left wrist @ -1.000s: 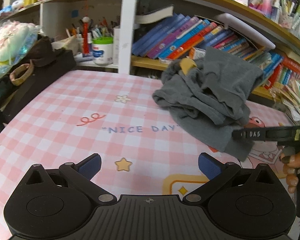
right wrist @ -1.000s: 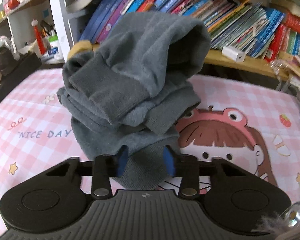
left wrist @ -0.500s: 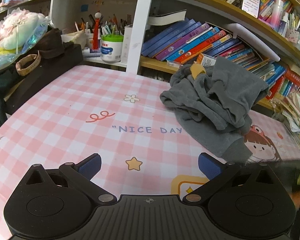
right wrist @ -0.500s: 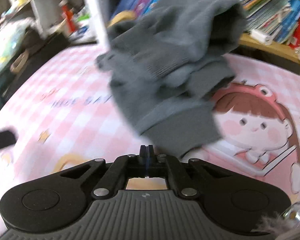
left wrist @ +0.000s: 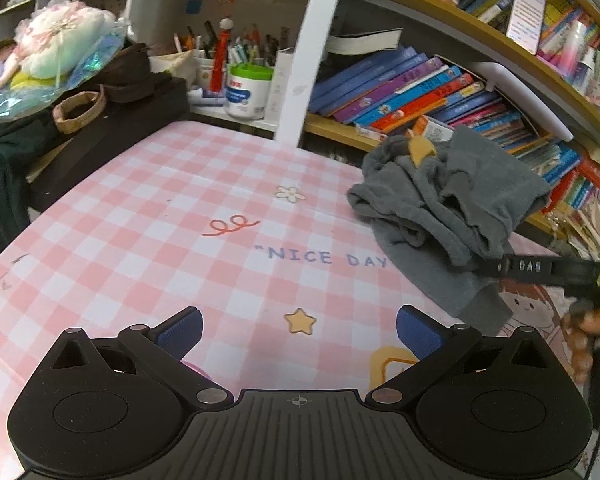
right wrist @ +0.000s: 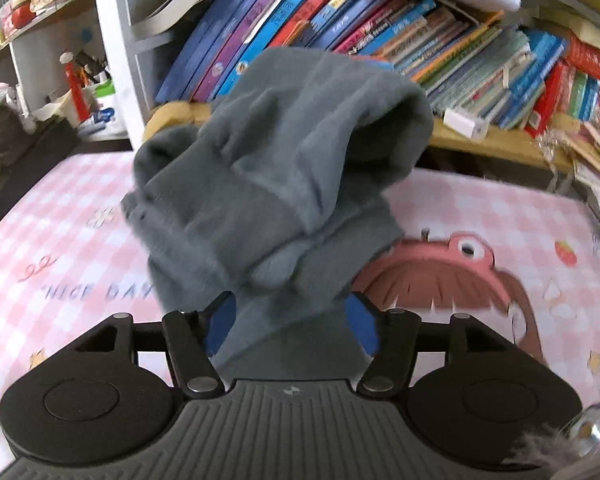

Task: Fold clothes
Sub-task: 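Grasp the grey sweatshirt's ribbed cuff with the right gripper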

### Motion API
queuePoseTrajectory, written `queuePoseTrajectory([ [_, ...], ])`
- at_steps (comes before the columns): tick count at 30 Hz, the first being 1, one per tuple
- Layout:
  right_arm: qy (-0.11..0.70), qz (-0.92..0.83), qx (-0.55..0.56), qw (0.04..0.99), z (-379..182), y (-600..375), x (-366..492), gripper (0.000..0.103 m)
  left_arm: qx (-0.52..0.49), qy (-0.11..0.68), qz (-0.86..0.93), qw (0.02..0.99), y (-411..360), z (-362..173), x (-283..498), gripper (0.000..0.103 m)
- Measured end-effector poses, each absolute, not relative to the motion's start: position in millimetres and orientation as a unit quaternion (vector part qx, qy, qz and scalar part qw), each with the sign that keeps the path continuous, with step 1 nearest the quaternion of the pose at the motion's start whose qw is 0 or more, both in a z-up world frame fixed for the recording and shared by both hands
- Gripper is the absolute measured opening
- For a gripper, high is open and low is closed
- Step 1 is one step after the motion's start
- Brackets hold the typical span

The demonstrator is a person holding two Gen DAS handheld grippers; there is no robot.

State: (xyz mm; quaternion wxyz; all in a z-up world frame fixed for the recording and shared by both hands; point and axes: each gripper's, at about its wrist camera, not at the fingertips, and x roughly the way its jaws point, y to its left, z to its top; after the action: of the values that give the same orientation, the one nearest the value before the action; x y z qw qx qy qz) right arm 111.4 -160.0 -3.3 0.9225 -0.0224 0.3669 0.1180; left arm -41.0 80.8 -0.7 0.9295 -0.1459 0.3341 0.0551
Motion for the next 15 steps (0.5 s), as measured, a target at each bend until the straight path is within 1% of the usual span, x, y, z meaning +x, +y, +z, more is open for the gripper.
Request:
queuePoseTrajectory([
  [4,0.377,0.122,-0.049,0.917,-12,-155,132,0.067,-0.144,0.335,0.060,0.929,84,0,-42,0.103],
  [9,0.399,0.136,-0.081,0.903,-30,-151,146,0.066,-0.134,0.329,0.061,0.933,84,3,-46,0.103],
  [10,0.401,0.140,-0.087,0.901,-33,-150,148,0.062,-0.135,0.330,0.058,0.933,84,3,-45,0.103],
  [11,0.401,0.144,-0.093,0.900,-36,-149,148,0.054,-0.135,0.331,0.056,0.932,83,3,-44,0.103],
  [12,0.396,0.149,-0.099,0.901,-35,-149,146,0.049,-0.135,0.332,0.054,0.932,83,2,-43,0.103],
  [14,0.387,0.163,-0.116,0.900,-34,-146,138,0.031,-0.135,0.334,0.049,0.931,82,2,-41,0.103],
  [15,0.387,0.171,-0.118,0.898,-34,-145,134,0.025,-0.136,0.335,0.047,0.931,82,1,-40,0.103],
])
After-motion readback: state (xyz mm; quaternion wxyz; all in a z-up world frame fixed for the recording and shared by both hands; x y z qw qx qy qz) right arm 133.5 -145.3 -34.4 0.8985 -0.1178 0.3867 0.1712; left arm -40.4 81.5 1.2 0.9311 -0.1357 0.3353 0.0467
